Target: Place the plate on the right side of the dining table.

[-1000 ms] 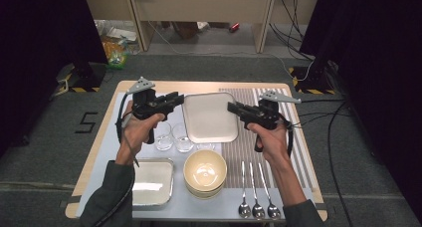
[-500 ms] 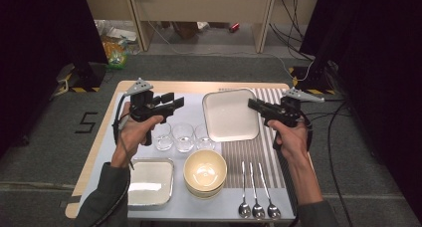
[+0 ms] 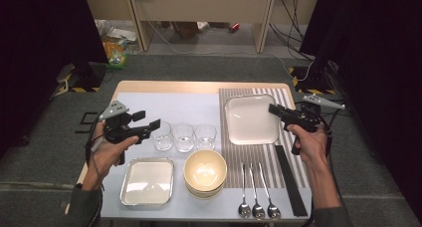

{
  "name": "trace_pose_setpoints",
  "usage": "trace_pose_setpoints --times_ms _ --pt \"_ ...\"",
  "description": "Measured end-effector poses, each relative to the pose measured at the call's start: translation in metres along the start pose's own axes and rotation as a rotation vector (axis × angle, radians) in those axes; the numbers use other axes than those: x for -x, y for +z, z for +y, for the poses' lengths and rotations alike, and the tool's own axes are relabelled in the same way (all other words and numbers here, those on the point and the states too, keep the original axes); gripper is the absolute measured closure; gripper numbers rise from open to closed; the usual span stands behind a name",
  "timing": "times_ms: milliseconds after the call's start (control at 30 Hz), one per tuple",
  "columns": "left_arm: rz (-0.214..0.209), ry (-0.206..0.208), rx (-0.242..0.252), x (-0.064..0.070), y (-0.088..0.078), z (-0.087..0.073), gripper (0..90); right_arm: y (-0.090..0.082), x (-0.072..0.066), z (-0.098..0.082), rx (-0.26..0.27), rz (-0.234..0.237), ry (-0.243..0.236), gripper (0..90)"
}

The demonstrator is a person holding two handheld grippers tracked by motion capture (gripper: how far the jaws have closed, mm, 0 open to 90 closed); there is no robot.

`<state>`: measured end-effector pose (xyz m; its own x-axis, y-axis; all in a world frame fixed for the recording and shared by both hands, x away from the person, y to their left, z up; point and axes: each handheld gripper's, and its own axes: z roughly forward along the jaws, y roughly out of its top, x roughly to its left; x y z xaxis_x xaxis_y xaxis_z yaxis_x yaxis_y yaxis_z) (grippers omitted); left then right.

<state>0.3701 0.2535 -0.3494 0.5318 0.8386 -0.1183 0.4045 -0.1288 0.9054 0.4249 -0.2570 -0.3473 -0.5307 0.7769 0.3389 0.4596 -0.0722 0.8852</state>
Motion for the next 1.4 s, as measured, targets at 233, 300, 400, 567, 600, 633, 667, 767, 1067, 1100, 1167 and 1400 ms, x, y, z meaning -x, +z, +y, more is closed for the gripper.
trace_pose_setpoints --times_ms 233,300,400,567,600,633,667,767,1067,1100,1167,1400 --pt "0.035 -0.017 -0.018 -0.017 -0.017 -0.027 29.3 0.003 0.014 -0.014 -0.044 -0.028 0.024 80.2" --pt "0.044 -0.033 -0.026 -0.024 -0.019 -0.036 29.1 0.006 0.016 -0.017 -0.053 -0.029 0.035 80.1" --pt "0.058 -0.049 -0.041 -0.031 -0.020 -0.048 28.6 0.011 0.019 -0.023 -0.067 -0.027 0.048 80.2" --pt "0.081 -0.053 -0.064 -0.040 -0.022 -0.066 28.1 0.020 0.024 -0.030 -0.092 -0.028 0.068 80.2" --pt "0.090 -0.056 -0.068 -0.043 -0.023 -0.070 27.9 0.021 0.026 -0.032 -0.097 -0.029 0.065 80.1" --pt "0.097 -0.062 -0.071 -0.046 -0.024 -0.074 27.9 0.023 0.026 -0.033 -0.105 -0.032 0.070 80.2" --pt "0.104 -0.070 -0.075 -0.049 -0.025 -0.079 27.9 0.024 0.027 -0.034 -0.114 -0.037 0.074 80.1" --pt "0.127 -0.089 -0.093 -0.058 -0.027 -0.095 28.6 0.028 0.030 -0.038 -0.122 -0.038 0.079 80.2" --pt "0.159 -0.156 -0.135 -0.079 -0.038 -0.138 29.4 0.039 0.041 -0.050 -0.160 -0.060 0.096 80.2" --pt "0.161 -0.162 -0.140 -0.080 -0.038 -0.143 29.4 0.040 0.042 -0.051 -0.163 -0.061 0.102 80.1" --pt "0.164 -0.164 -0.161 -0.082 -0.040 -0.151 29.6 0.041 0.044 -0.052 -0.168 -0.064 0.110 80.2" --pt "0.170 -0.171 -0.213 -0.082 -0.040 -0.172 29.6 0.045 0.049 -0.058 -0.182 -0.066 0.122 80.2"
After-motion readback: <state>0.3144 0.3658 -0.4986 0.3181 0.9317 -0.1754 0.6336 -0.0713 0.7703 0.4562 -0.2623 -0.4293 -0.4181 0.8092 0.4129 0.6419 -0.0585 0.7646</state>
